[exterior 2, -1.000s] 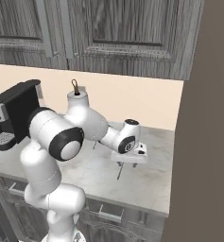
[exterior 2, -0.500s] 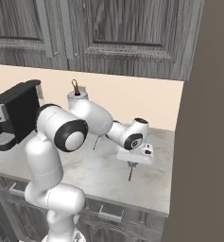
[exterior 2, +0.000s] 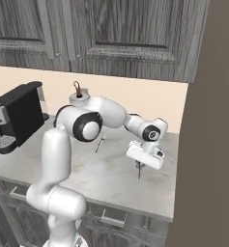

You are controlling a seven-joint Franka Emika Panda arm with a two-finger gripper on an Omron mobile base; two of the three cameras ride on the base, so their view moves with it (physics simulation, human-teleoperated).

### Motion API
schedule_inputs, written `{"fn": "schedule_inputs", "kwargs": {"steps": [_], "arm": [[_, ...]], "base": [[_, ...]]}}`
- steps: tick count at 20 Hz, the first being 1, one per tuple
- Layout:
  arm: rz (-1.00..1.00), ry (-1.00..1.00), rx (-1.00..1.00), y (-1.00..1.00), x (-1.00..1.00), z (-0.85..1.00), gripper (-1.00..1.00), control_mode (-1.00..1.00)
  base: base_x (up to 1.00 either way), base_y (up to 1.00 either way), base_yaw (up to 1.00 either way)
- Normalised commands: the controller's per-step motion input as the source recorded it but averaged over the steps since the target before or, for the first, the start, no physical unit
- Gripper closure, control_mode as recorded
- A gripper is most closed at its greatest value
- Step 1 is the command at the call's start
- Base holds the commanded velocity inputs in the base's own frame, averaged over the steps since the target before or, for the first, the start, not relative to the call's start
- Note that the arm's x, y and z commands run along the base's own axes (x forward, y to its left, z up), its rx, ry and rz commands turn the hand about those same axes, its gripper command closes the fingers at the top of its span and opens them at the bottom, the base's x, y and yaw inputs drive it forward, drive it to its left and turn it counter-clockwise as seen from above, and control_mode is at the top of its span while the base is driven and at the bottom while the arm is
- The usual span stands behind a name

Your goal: Organize the utensils by type. Pick up the wooden spoons from the counter and place them in the open cabinet. Then pick up the metallic utensils from the counter and place them in the open drawer.

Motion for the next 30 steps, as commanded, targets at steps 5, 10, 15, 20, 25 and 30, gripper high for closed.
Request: {"fn": "schedule_inputs", "kwargs": {"steps": [5, 10, 15, 20, 25, 30], "arm": [[0.0, -0.22, 0.0, -0.07, -0.68, -0.02, 1.0, -1.0], [0.0, -0.48, -0.07, 0.26, -0.7, 0.08, 1.0, -1.0], [0.0, -0.46, -0.26, 0.48, -0.34, 0.17, 1.0, -1.0], [0.0, -0.26, -0.42, 0.53, -0.25, 0.31, 1.0, -1.0], [0.0, 0.02, -0.46, 0.46, -0.19, 0.45, 1.0, -1.0], [0.0, 0.19, -0.31, 0.33, -0.03, 0.51, 1.0, -1.0]], "base": [[0.0, 0.0, 0.0], [0.0, 0.0, 0.0], [0.0, 0.0, 0.0], [0.0, 0.0, 0.0], [0.0, 0.0, 0.0], [0.0, 0.0, 0.0]]}}
